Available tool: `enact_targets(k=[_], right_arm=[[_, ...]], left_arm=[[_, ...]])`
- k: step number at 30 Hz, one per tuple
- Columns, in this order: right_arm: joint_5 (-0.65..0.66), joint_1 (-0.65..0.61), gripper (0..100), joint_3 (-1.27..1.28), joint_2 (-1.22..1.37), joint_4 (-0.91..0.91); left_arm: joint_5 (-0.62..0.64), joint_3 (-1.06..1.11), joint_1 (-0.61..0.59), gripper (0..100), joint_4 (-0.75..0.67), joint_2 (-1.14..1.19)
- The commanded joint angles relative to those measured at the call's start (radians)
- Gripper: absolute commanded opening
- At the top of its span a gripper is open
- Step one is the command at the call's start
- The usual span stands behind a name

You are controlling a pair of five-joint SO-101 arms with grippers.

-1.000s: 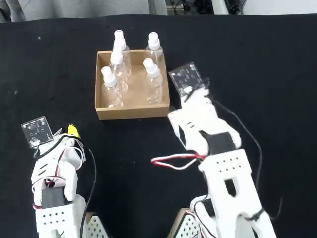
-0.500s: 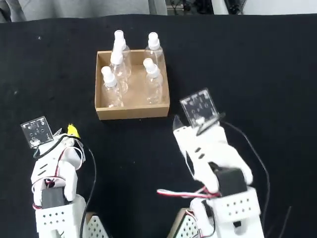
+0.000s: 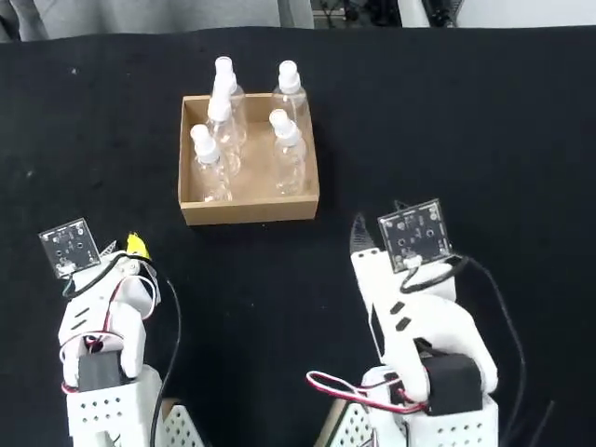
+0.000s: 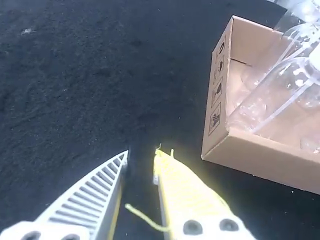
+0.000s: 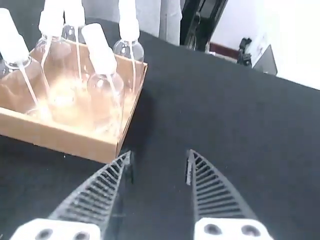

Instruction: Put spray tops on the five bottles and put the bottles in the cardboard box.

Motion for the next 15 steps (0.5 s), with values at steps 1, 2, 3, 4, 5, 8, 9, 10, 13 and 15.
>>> enact_targets(k=[1, 2, 3, 4, 5, 8, 9, 10, 13, 15], right_arm=[[-0.002, 0.029, 12.0, 0.004, -0.013, -0.003], [-0.002, 0.029, 12.0, 0.008, -0.013, -0.003], [-0.003, 0.031, 12.0, 0.008, -0.013, 0.002], [-0.005, 0.031, 11.9, 0.008, -0.013, 0.005], [-0.005, 0.032, 11.7, 0.008, -0.013, 0.006], [-0.003, 0.032, 6.1, 0.008, -0.013, 0.006], [-0.003, 0.032, 4.6, 0.008, -0.013, 0.005], [-0.003, 0.032, 3.6, 0.008, -0.013, 0.005], [-0.003, 0.032, 3.1, 0.008, -0.013, 0.005], [-0.003, 0.032, 2.9, 0.008, -0.015, 0.002]], left_arm=[[-0.006, 0.024, -0.001, 7, 0.008, -0.002], [-0.006, 0.024, -0.001, 7, 0.008, -0.002], [-0.006, 0.024, -0.001, 7, 0.008, -0.002], [-0.006, 0.024, -0.001, 7, 0.008, -0.002], [-0.006, 0.024, -0.001, 7, 0.008, -0.002], [-0.006, 0.024, -0.001, 7, 0.008, -0.002], [-0.006, 0.024, -0.001, 7, 0.008, -0.002], [-0.006, 0.024, -0.001, 7, 0.008, -0.002], [-0.006, 0.024, -0.001, 7, 0.008, -0.002], [-0.006, 0.024, -0.001, 7, 0.008, -0.002]])
